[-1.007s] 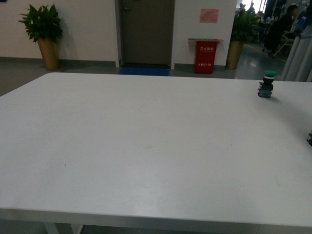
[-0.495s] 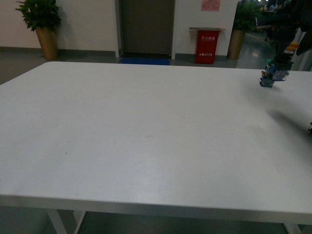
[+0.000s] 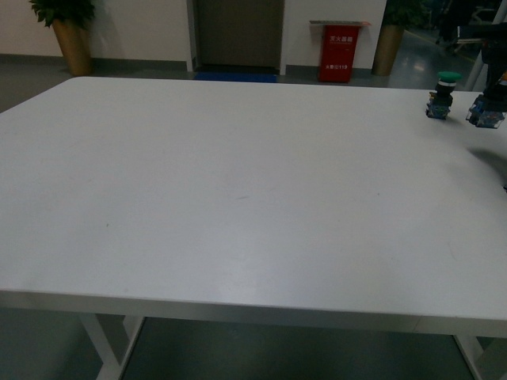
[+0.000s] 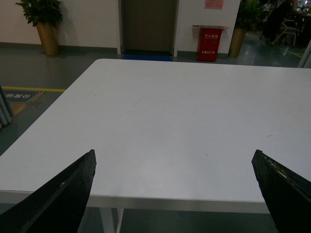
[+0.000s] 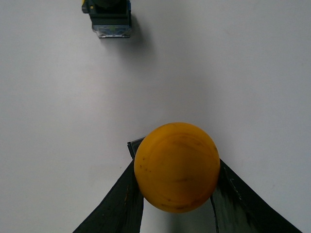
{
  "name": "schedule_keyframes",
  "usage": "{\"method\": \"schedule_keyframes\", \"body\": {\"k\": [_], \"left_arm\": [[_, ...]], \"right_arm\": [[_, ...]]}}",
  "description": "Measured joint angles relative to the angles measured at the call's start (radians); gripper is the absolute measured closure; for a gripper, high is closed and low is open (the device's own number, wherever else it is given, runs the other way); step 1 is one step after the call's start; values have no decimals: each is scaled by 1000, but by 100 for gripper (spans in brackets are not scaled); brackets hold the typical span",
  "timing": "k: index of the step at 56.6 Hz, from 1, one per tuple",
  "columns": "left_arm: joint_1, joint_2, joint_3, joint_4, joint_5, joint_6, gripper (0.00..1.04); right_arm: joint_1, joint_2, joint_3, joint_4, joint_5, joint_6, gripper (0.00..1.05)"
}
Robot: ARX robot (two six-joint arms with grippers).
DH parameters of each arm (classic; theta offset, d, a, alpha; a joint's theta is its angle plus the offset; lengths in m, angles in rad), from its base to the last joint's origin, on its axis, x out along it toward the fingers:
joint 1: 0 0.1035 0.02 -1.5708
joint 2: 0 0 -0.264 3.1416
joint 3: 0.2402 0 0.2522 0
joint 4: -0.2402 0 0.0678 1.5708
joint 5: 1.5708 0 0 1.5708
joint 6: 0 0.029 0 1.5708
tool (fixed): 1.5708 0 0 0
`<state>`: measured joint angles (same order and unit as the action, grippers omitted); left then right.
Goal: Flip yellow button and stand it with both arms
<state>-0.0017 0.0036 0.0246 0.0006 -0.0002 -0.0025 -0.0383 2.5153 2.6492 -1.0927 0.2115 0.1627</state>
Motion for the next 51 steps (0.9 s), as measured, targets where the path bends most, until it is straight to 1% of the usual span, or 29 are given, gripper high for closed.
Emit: {"method": "schedule_keyframes", "body": {"k": [9, 15, 22, 48, 50, 51], "left_arm": [[0, 0, 0, 0, 0, 0, 6], [0, 0, 0, 0, 0, 0, 6], [0, 0, 0, 0, 0, 0, 6], [0, 0, 0, 0, 0, 0, 6], [0, 0, 0, 0, 0, 0, 6], [0, 0, 0, 0, 0, 0, 6]], "right_arm": [[-8, 13, -2, 27, -5, 2, 71], [-3, 3, -79, 93, -9, -2, 72], [2, 3, -138, 129, -1, -8, 72], [10, -43, -230, 161, -5, 3, 72], [11, -45, -235, 166, -5, 2, 69], [13, -47, -239, 170, -8, 3, 65]]}}
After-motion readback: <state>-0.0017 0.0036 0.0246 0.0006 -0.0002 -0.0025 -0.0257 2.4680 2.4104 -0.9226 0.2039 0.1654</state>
